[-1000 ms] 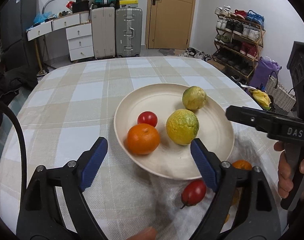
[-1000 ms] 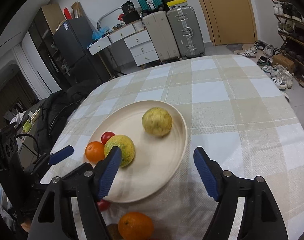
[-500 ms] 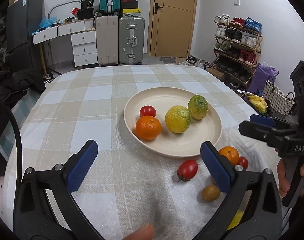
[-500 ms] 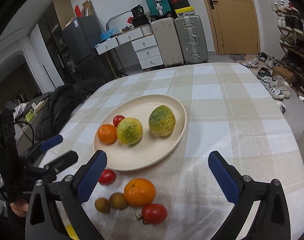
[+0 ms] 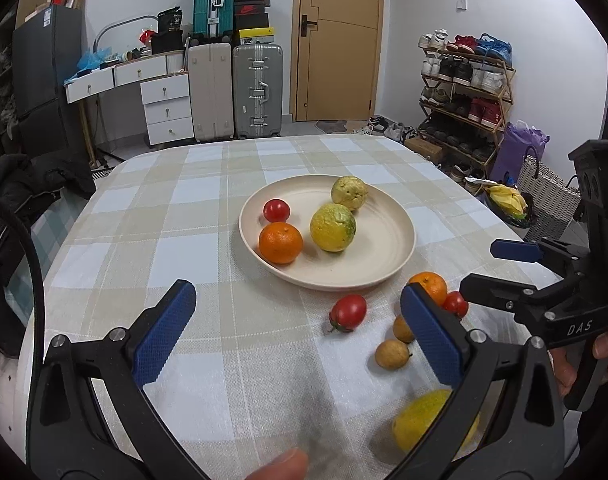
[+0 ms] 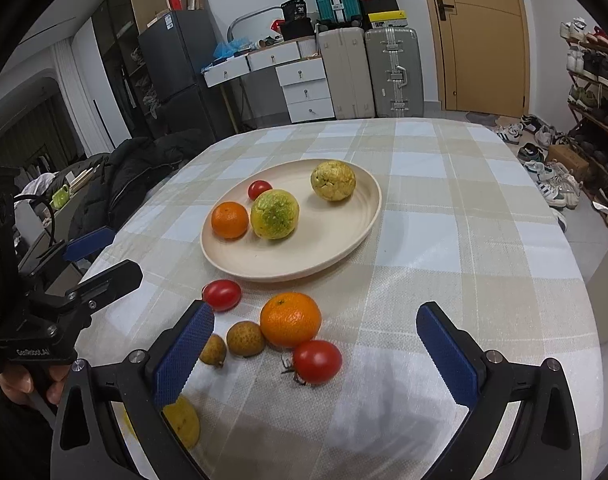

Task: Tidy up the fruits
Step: 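Move the left gripper toward the large yellow pomelo on the table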

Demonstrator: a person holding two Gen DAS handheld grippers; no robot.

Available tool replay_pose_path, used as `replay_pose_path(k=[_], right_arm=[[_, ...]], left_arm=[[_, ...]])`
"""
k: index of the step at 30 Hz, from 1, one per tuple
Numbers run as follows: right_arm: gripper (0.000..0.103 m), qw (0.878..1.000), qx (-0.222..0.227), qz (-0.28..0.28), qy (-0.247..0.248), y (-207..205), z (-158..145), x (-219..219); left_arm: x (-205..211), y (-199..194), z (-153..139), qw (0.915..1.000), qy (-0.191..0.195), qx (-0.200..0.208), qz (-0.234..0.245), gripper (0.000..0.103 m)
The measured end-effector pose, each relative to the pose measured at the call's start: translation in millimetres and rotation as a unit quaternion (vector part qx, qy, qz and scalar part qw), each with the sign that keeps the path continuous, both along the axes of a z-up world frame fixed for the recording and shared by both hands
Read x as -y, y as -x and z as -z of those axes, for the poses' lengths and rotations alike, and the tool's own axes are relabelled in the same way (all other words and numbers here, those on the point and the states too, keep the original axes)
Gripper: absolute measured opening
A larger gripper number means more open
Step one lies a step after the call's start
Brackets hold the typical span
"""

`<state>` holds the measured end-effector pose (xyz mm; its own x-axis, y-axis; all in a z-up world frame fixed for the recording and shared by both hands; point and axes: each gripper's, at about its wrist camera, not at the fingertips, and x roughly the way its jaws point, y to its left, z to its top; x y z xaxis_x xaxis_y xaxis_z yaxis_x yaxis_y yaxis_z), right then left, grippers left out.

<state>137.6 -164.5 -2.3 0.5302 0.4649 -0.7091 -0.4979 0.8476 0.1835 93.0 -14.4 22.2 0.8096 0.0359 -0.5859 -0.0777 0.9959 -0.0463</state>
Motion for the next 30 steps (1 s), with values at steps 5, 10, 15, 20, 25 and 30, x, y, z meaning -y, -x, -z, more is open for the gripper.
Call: replay_pose_path(k=[5,10,15,20,25,30], right_arm=[[0.103,1.000,-0.005,0.006,-0.005,4,-2,5],[0.103,1.000,-0.014,0.002,0.004,7,1,6],[0.103,0.999,-0.027,-0.012,0.021,11,5,3],[0.103,0.998,-0.041,-0.023,0.039,12,12,4],[0.103,0.997,-0.053,-0.024,0.057,10,19,8],[0.103,0.997,-0.055,-0.010,0.062,6,23,14]], left_arm=[[5,10,-1,1.0000,-0.002,-0.002,0.000,0.102],[11,18,0,1.0000,-0.001,-0.008,0.005,0.102],[18,23,2,0.9998,-0.002,-0.014,0.016,0.102],[25,26,8,0.9992,0.000,-0.029,0.028,0.102],[35,26,15,0.9980,0.000,-0.046,0.045,0.102],[45,26,21,0.9965,-0.005,-0.059,0.059,0.102]])
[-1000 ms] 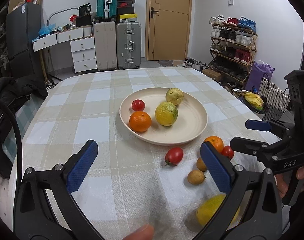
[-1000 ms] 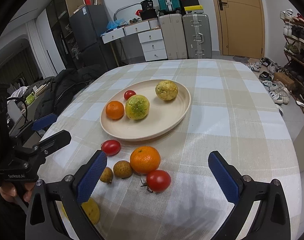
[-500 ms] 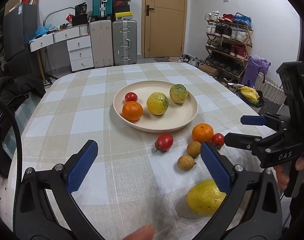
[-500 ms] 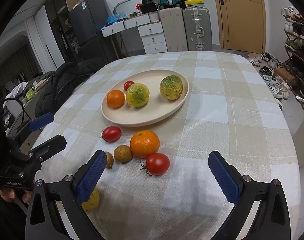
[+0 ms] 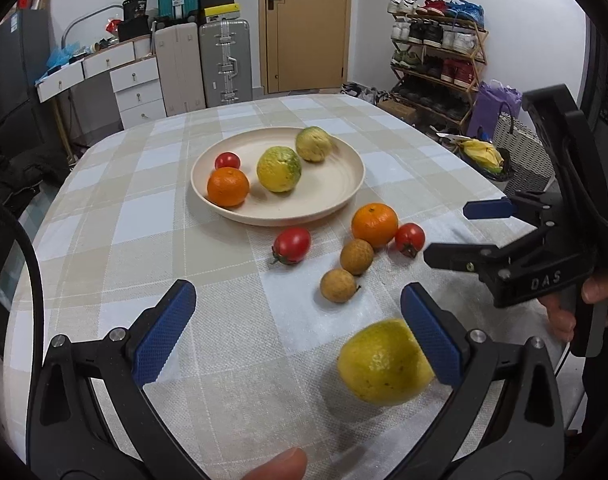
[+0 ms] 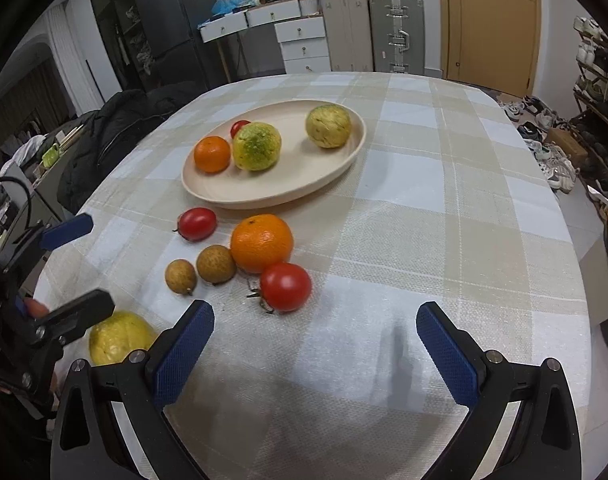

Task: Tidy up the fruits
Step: 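Move the left gripper toward the large yellow pomelo on the table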

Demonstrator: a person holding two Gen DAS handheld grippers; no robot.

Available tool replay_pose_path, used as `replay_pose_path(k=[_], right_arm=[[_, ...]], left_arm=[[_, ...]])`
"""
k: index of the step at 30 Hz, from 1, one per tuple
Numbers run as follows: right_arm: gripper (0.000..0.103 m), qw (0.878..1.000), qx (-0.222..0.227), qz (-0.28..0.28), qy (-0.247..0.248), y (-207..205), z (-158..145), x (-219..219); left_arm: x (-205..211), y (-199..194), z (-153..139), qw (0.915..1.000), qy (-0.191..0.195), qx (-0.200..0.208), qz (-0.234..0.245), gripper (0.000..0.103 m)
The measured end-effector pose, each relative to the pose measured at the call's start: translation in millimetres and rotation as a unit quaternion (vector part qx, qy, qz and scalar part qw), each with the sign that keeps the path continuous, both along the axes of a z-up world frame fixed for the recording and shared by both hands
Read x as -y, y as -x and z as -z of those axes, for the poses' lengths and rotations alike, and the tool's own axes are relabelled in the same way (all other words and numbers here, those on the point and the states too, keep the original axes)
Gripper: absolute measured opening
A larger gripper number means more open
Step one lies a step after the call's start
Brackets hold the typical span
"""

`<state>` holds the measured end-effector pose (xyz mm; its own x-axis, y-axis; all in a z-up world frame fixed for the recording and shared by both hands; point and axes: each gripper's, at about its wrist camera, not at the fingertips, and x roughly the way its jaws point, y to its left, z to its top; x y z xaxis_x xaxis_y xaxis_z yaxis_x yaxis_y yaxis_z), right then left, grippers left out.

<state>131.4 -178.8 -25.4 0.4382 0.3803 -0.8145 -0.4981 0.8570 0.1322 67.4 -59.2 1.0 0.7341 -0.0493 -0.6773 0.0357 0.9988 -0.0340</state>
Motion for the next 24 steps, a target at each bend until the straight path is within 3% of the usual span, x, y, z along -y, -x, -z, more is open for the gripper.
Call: replay_pose_path(k=[14,24], right_arm=[[0.103,1.000,-0.008,0.008,-0.014,-5,0,6],[0.103,1.000,-0.008,0.009,-0.015,-5,1,6]], left_arm=[[12,-2,7,0.9983,0.012,-0.035,0.045,0.102],[23,-2,18,0.9948,-0.001,-0.062,0.081,0.102]])
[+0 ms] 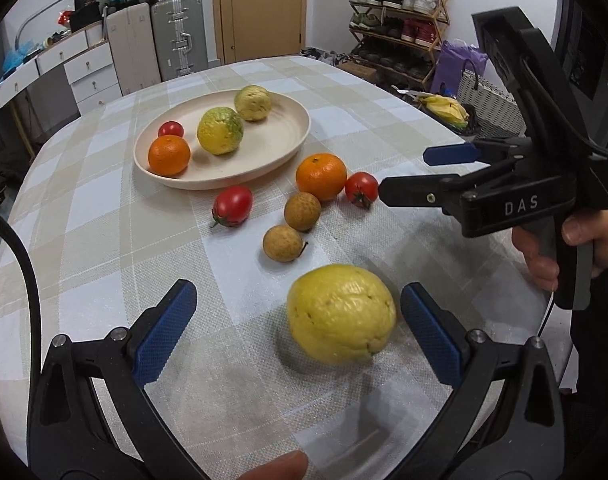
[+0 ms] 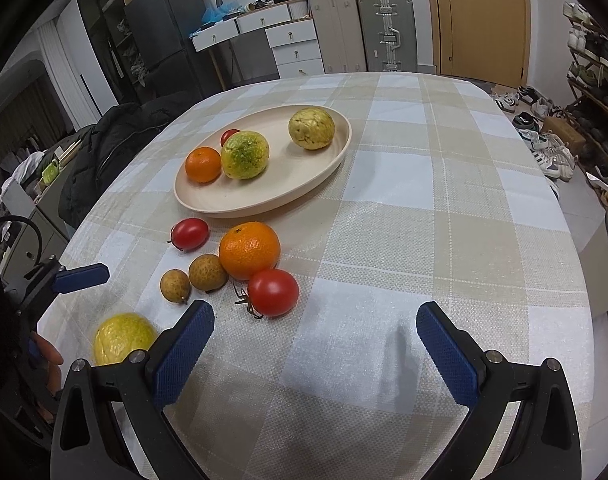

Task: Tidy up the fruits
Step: 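Move the left gripper toward the large yellow pomelo on the table, then close the left gripper on the pomelo while the right gripper grasps a red tomato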

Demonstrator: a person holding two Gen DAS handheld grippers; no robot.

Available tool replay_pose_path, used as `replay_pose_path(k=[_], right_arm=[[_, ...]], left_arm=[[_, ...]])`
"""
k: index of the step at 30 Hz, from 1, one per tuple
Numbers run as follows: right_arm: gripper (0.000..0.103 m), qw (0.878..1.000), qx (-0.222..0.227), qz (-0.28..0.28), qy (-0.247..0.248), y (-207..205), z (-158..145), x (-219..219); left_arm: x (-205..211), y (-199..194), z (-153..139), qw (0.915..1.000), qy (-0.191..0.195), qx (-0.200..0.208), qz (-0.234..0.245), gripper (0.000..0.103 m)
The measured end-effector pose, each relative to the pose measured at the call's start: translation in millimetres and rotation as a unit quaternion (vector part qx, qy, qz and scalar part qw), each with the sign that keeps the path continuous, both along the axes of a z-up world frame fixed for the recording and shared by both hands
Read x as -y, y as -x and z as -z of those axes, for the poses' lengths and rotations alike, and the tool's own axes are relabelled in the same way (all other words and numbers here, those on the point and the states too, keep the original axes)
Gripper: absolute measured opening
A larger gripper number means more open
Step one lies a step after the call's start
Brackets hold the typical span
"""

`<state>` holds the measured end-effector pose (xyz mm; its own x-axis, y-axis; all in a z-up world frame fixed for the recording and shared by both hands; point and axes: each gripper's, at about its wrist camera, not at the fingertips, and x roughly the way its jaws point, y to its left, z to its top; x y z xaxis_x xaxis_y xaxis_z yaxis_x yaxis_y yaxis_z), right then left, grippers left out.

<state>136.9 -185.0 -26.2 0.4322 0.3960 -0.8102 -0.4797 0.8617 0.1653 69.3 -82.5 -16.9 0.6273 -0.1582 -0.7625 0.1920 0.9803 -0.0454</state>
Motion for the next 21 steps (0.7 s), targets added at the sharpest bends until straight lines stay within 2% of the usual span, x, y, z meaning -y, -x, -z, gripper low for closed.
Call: replay_pose_path(k=[2,7,11,14,16,21], right_arm=[[0.103,1.000,-0.003,0.001,0.001,-1,2,-1],[0.103,1.000,-0.007,-0.001,0.004,-1,6,-2],[0.103,1.000,-0.009,-0.008,0.003,0,8,-6],[0.103,1.000,-0.010,-0.012,0.003,0,10,-9],[0.103,1.000,-0.012,-0.015,0.001,0,11,-11],[0.102,1.000,-0.003,-0.025,0.008,3,13,-19]], left_arm=[[2,0,3,0.9999,-0.006,-0.006,0.008,0.101],[5,-2,10,0.9995,-0.005,-0.024,0.021,0.084],[7,-2,11,0.9990,-0.001,-0.028,0.035,0.076],[7,-2,10,0.9984,0.010,-0.029,0.047,0.066],[8,0,10,0.9977,0.021,-0.031,0.058,0.054],[10,1,9,0.9976,0.019,-0.026,0.061,0.054]])
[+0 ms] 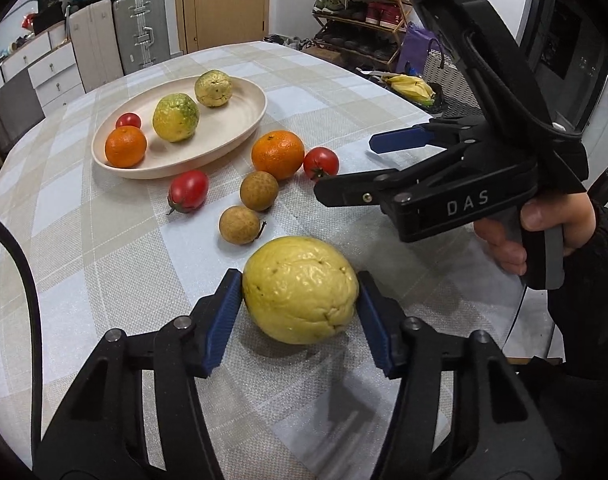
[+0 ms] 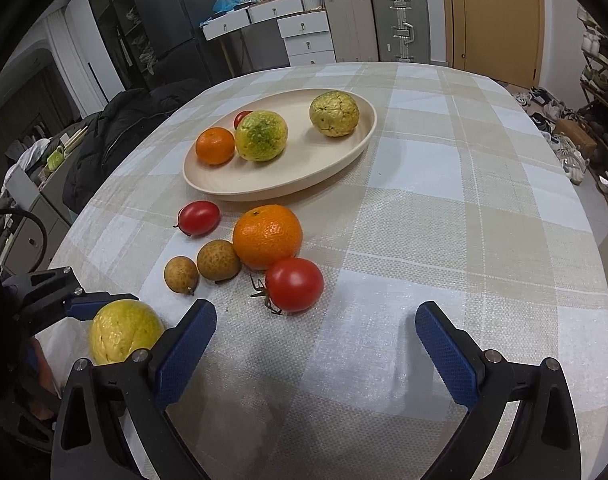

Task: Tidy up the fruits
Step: 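Close the left gripper on the pomelo while the right gripper grasps a red tomato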

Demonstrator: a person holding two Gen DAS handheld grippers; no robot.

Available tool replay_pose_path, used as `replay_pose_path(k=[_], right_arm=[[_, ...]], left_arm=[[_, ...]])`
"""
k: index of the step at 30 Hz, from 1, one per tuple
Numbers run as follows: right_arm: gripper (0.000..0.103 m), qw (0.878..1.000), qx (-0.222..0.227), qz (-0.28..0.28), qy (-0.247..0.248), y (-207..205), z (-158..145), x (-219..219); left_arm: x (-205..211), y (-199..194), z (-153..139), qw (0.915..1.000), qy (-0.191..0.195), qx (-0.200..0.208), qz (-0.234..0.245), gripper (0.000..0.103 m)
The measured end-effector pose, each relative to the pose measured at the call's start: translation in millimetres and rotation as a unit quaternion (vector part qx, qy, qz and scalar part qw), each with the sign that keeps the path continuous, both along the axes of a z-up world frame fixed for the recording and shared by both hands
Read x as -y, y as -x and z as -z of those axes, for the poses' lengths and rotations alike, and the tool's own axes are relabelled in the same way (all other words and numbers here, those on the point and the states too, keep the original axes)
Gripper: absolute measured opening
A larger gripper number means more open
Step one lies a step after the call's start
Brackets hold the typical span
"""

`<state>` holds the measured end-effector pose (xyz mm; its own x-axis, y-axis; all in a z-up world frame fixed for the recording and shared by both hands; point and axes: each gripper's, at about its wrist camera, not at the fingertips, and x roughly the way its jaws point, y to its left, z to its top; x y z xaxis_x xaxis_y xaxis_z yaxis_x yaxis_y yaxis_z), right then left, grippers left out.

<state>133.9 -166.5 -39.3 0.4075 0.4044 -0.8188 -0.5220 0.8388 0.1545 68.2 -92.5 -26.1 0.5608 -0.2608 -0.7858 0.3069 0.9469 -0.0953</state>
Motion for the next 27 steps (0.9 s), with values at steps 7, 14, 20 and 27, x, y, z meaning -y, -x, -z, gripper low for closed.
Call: replay_pose_path(k=[7,14,20,27], right_arm=[[0.079,1.000,0.005,-0.015,0.000,0,2,-8],[0.060,1.000,0.010,-0.024,-0.008,1,2,-13],[0.053,0.999,0.015,-0.030,-0.004,2,3,-19],[0.041,1.000,0.018,-0.022,0.001,0,3,-18]], left_arm=[[-11,2,-7,0.9994,0.023,0.016,-0.021,0.054],[-34,1,-19,0.9962,0.050,0.038,-0.060,0.054],[-57,-2,-23,0.9917,0.060,0.049,-0.103,0.054],[-76,-4,-23,0.9865,0.065,0.057,-0.140,0.054]])
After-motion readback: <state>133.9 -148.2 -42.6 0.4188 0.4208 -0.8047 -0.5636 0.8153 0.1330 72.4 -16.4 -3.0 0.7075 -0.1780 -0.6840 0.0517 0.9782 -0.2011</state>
